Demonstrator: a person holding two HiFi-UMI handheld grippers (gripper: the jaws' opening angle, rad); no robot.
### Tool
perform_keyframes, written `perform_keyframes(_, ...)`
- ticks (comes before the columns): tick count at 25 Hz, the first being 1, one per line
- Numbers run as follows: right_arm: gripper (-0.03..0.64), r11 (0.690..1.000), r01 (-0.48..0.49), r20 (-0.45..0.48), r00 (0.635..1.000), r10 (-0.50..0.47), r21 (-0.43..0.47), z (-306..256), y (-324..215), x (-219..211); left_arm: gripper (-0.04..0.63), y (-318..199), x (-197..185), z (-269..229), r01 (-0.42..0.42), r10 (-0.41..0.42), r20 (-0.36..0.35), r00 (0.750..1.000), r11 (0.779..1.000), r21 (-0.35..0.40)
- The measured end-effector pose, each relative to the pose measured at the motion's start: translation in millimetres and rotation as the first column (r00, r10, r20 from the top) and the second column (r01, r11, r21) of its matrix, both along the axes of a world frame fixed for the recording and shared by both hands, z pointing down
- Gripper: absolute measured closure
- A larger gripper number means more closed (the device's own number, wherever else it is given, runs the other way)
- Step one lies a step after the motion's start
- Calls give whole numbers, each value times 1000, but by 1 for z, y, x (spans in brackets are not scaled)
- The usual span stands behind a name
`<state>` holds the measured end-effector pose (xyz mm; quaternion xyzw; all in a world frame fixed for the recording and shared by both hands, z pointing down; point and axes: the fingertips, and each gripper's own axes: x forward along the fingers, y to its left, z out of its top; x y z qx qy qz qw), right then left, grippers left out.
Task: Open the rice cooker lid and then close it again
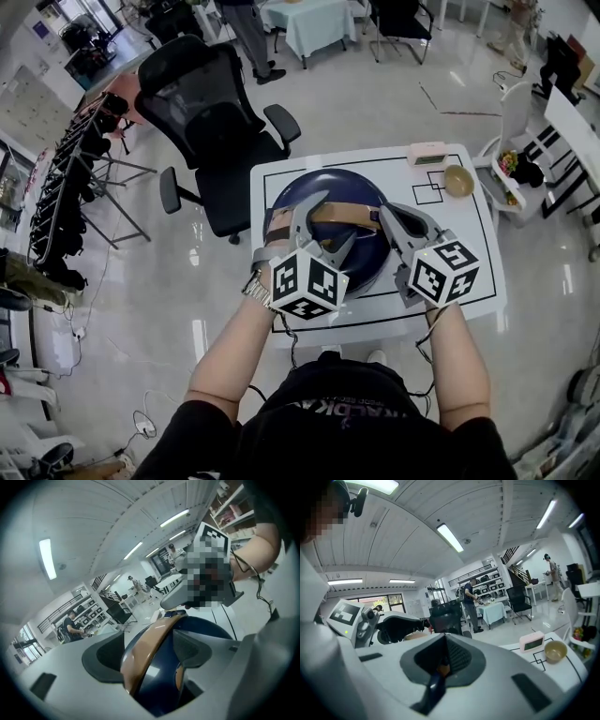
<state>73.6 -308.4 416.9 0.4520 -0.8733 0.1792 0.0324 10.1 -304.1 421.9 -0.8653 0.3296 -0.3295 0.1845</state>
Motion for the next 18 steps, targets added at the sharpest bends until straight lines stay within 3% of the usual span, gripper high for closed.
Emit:
perform_keyframes(5, 615, 1000, -2, 1, 1000, 2, -9, 3, 1, -1, 276, -1, 7, 2, -48, 46, 90, 995, 999, 25)
perform_keyframes(12, 615, 1000, -6, 1, 1000, 6, -9, 6, -1, -1, 346, -7, 14, 16, -99, 83, 220, 972, 993, 66)
perform_keyframes(18, 615, 1000, -12, 8, 1000, 12, -10, 7, -2, -1, 362, -9, 18, 20, -134, 103, 279, 955, 987, 93)
